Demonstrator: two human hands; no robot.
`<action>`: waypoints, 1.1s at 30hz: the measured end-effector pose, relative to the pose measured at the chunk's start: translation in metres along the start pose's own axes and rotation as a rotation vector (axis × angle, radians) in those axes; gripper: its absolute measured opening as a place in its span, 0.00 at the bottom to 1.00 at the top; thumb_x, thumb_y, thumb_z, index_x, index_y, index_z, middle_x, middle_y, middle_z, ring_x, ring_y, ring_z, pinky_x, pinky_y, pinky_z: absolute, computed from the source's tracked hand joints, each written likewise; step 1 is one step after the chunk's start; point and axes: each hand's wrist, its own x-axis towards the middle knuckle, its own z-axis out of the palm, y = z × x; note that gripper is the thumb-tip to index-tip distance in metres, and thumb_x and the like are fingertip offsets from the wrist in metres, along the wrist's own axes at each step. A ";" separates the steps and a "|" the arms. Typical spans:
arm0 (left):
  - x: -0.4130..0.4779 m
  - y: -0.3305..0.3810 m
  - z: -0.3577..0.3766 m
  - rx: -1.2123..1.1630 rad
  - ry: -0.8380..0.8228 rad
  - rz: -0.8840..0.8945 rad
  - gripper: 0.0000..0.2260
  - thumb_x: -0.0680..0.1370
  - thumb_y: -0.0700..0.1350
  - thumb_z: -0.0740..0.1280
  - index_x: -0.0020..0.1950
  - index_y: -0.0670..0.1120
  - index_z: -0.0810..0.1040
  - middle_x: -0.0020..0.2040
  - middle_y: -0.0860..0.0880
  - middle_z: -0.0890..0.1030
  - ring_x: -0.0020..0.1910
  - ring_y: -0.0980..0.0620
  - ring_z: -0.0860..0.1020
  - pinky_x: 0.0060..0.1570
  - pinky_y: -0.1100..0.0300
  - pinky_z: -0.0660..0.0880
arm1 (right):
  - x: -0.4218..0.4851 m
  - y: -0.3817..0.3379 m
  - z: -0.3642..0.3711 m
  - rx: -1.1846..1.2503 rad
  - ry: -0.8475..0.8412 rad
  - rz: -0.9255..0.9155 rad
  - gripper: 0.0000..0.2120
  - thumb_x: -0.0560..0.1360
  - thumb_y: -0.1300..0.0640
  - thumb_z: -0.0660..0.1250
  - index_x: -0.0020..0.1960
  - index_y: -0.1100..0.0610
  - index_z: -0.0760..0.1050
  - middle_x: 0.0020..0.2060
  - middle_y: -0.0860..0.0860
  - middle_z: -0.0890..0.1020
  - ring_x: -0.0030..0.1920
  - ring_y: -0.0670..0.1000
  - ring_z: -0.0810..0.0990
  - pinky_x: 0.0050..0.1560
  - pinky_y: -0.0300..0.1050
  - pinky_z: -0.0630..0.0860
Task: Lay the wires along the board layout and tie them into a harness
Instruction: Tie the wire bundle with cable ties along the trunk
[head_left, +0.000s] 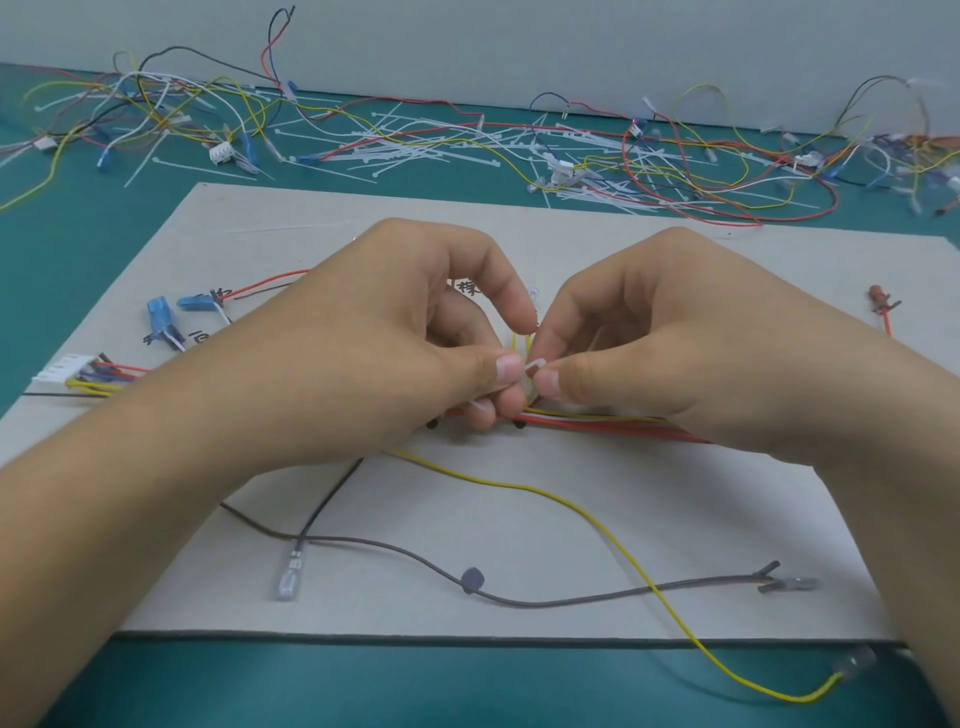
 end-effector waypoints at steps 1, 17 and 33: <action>0.000 0.000 0.000 -0.007 -0.001 0.001 0.07 0.74 0.42 0.74 0.48 0.51 0.79 0.38 0.44 0.87 0.34 0.48 0.85 0.38 0.54 0.83 | 0.000 0.000 0.000 -0.007 0.003 0.000 0.01 0.71 0.55 0.77 0.42 0.50 0.86 0.33 0.51 0.85 0.32 0.47 0.77 0.40 0.46 0.74; -0.002 0.001 0.001 0.024 -0.017 0.027 0.10 0.78 0.35 0.72 0.49 0.50 0.78 0.36 0.44 0.86 0.30 0.51 0.83 0.26 0.69 0.73 | -0.002 -0.003 -0.002 -0.155 -0.009 -0.089 0.04 0.72 0.55 0.76 0.39 0.49 0.84 0.26 0.39 0.80 0.24 0.42 0.73 0.25 0.30 0.66; 0.000 0.001 0.005 0.046 -0.066 0.087 0.10 0.73 0.42 0.69 0.47 0.56 0.72 0.35 0.45 0.85 0.30 0.50 0.80 0.32 0.55 0.76 | -0.002 -0.004 -0.002 -0.157 -0.001 -0.073 0.03 0.71 0.54 0.77 0.39 0.48 0.85 0.26 0.40 0.80 0.24 0.42 0.73 0.25 0.31 0.66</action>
